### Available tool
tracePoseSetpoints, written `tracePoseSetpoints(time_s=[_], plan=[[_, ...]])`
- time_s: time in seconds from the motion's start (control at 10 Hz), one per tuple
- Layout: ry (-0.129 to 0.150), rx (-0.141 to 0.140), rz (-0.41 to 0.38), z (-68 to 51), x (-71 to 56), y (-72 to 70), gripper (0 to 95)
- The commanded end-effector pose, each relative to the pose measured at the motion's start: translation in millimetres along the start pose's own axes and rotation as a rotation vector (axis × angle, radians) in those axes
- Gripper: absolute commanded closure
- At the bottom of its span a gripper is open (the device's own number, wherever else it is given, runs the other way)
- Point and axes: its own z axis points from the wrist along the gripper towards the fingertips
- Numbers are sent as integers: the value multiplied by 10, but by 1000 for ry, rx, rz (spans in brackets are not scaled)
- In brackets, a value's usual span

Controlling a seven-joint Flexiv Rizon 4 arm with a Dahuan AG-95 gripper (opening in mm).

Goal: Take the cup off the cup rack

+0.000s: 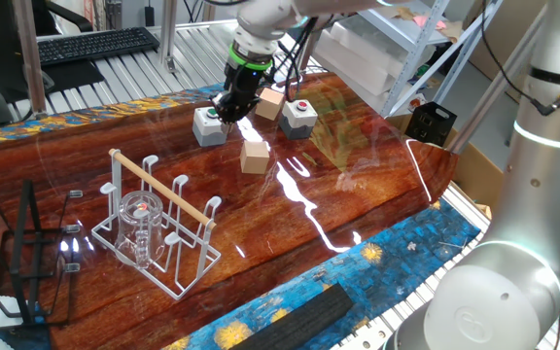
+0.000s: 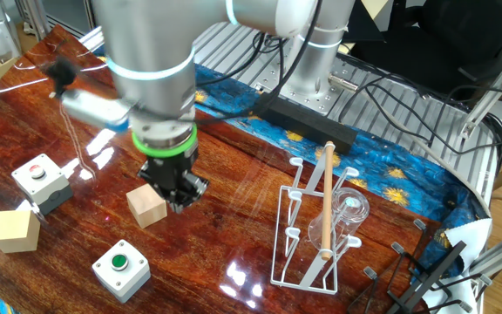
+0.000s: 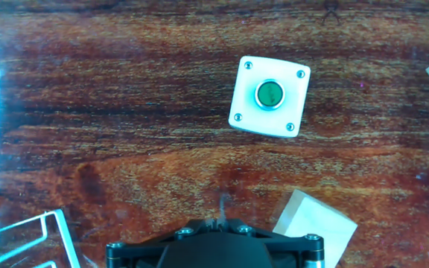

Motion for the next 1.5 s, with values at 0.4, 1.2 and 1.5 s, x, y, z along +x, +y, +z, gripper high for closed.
tracePoseSetpoints(time_s=[0.4, 1.2, 1.5], plan=[[89, -6, 89, -152, -13, 27, 570], [70, 12, 119, -581, 234, 410, 380], [54, 25, 131, -717, 451, 704, 570]])
